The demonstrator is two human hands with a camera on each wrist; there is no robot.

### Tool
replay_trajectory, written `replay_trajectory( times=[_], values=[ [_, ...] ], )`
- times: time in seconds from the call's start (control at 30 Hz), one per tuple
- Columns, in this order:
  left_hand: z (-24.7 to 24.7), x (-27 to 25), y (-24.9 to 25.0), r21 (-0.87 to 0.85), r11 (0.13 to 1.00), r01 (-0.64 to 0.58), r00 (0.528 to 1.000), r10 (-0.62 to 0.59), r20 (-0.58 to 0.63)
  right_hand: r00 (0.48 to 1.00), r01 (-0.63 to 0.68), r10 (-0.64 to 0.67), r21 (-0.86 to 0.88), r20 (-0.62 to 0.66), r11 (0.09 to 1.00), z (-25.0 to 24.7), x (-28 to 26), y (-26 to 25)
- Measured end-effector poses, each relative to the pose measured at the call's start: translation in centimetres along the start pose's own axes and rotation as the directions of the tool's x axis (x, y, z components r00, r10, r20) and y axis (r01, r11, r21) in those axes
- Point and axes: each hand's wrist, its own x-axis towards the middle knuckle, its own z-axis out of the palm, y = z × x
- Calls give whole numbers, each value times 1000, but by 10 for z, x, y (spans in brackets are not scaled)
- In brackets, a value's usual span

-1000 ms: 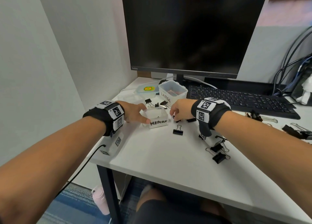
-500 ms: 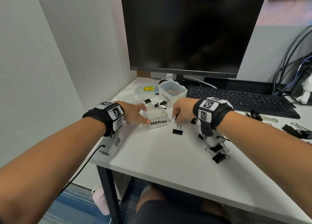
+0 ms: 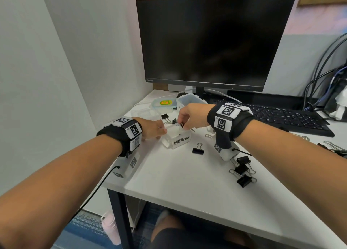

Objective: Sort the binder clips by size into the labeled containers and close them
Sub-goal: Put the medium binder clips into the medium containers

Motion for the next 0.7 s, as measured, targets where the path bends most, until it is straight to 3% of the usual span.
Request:
replay_trajectory(
  times=[0.2,0.4,0.57,0.7],
  values=[
    [0,3,1,2,1000,-12,998,12,-55,998,60,-63,-87,-25,994,5,0,-10],
    [1,1,0,-45,998,-49,994,44,-100,997,77,-77,-16,-25,997,6,-1,-8],
    [0,-4,10,175,984,31,998,-23,-50,996,46,-46,-12,-71,999,5,-5,-1],
    [-2,-5,16,222,975,12,1000,-7,-23,999,14,-16,-59,-42,998,9,-11,4]
  ],
)
